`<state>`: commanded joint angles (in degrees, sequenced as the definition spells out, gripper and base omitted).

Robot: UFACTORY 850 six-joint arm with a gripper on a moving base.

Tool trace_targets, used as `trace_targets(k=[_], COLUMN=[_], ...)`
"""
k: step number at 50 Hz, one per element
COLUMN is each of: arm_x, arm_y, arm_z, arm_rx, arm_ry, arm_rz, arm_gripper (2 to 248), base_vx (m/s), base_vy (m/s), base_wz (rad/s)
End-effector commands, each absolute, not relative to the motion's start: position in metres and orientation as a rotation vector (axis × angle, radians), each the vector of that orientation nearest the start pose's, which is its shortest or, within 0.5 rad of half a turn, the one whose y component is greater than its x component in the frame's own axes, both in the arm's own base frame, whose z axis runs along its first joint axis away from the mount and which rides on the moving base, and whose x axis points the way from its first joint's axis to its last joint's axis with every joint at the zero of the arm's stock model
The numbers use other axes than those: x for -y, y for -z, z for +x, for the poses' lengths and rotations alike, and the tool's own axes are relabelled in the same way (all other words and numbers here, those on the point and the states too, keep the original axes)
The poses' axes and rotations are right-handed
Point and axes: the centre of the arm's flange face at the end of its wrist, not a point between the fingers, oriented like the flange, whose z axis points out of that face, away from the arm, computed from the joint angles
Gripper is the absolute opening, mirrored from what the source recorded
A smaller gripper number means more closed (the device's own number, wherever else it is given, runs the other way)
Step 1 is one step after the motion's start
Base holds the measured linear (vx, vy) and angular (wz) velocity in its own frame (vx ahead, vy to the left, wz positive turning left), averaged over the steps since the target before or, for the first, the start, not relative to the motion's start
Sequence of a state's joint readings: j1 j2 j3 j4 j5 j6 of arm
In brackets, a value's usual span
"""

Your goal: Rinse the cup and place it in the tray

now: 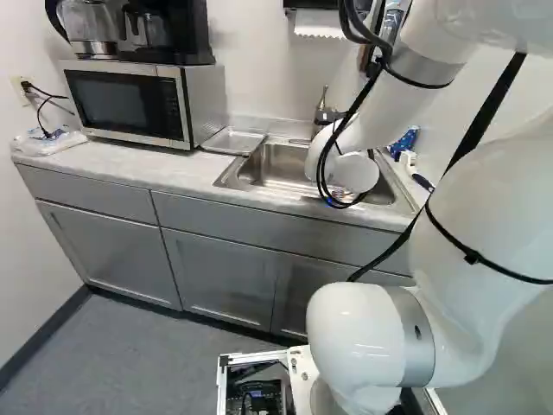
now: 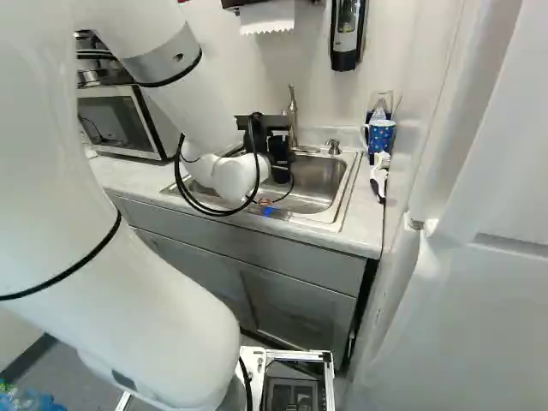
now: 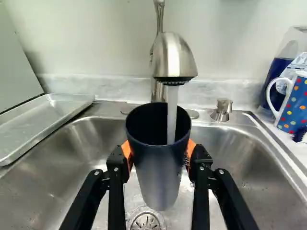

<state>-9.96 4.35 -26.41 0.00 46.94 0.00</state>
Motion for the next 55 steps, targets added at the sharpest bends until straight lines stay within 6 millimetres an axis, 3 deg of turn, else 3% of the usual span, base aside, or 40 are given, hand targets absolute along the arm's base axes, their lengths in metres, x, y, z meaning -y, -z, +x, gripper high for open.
trace_targets(k=[55], arm_x=[0.07], arm_y=[-0.4443], arm_z=[0.399], arm_rx=[-0.22], arm_ry=[2.034], arm_rz=[-2.526], arm_gripper=[124], base_vx=[0.0], base_vy=[0.0], base_wz=[0.0])
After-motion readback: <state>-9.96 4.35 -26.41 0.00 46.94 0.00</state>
